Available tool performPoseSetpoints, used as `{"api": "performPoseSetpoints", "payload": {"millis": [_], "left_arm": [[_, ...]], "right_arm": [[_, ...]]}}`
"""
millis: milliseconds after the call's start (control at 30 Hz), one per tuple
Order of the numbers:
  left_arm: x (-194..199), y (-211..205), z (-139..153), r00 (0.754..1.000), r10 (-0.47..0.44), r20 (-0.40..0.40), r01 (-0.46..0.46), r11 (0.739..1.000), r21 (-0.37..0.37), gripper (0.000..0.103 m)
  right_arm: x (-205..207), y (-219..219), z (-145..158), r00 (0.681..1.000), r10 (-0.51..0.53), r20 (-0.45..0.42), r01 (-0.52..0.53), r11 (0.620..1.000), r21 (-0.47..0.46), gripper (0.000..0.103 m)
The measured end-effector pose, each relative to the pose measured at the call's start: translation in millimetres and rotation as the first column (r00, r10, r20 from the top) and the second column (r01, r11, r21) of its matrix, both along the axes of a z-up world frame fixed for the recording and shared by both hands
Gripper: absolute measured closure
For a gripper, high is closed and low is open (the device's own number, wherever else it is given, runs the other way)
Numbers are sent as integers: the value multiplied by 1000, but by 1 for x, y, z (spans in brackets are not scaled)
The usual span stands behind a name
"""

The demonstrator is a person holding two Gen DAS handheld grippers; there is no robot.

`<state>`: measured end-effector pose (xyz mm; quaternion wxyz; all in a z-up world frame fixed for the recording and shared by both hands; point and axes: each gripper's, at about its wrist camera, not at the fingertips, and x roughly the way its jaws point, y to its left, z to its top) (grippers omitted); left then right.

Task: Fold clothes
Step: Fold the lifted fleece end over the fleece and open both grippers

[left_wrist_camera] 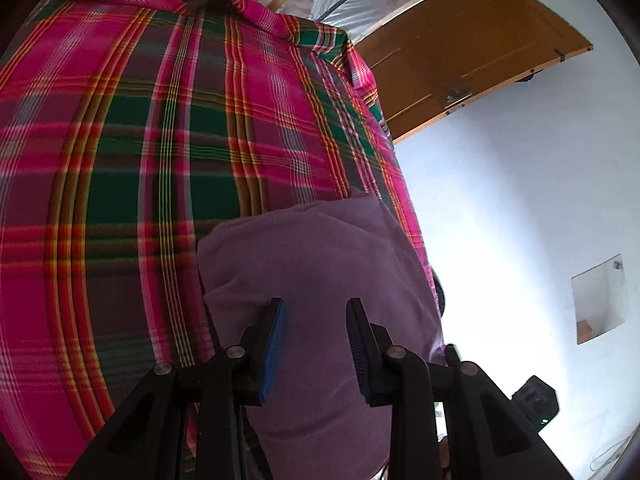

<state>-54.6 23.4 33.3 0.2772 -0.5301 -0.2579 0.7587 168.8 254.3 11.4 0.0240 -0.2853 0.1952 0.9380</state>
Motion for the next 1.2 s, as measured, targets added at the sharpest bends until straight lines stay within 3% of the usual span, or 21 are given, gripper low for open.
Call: {"api": "performPoseSetpoints", "payload": {"millis": [100, 300, 400, 467, 767, 1067, 1200], "left_arm": [[4, -6, -7, 1000, 5, 11, -6, 999, 33, 72], [7, -16, -16, 999, 17, 31, -19, 996, 92, 72], [11, -20, -17, 999, 19, 32, -22, 995, 99, 72], [14, -24, -17, 999, 26, 40, -30, 994, 106, 72], [7, -21, -21, 998, 54, 43, -58, 995, 86, 72], [2, -25, -23, 997, 63, 42, -66, 996, 65, 72], [-1, -27, -28, 994, 83, 66, -86, 995, 42, 72]], "right_arm": [[-8, -16, -2, 998, 61, 21, -62, 997, 43, 84], [-10, -15, -15, 995, 55, 82, -59, 997, 44, 84], [-3, -25, 1, 996, 74, 41, -77, 994, 76, 81], [0, -41, 13, 990, 143, -12, -141, 986, 93, 82], [-6, -104, 18, 913, 408, -7, -405, 908, 106, 82], [18, -130, 5, 835, 550, 31, -550, 835, 12, 81], [11, -142, -4, 817, 573, 57, -574, 819, -3, 81]]}}
